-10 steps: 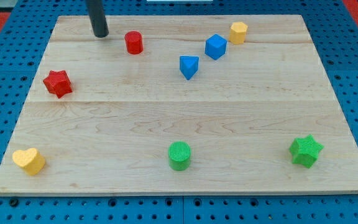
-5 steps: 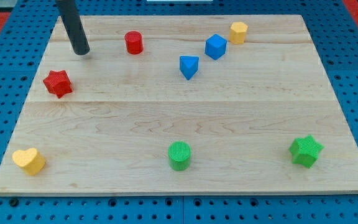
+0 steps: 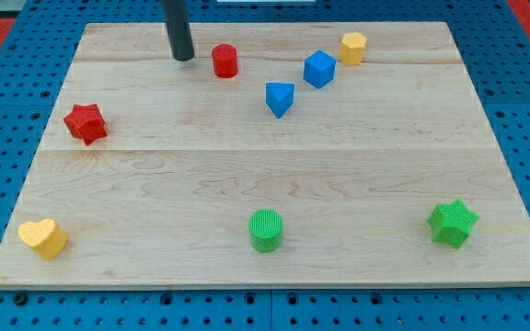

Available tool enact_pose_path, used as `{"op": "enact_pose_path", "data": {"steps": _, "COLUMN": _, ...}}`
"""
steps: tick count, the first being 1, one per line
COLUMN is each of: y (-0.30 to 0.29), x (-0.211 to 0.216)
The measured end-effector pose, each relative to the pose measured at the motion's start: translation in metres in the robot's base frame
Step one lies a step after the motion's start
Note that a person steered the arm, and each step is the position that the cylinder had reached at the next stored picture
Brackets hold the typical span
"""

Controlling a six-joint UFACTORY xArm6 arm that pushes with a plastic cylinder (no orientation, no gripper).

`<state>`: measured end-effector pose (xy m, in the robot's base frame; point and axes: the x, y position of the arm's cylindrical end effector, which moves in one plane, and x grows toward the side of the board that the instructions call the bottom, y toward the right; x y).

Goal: Move the red circle to the right of the board

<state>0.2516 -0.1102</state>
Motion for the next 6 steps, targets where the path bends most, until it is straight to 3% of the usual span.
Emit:
{"op": "enact_pose_path", "data": {"steps": 2, "y": 0.053, "x": -0.022}}
{"op": "enact_pose_path", "data": {"steps": 6, "y": 0.047, "x": 0.007}}
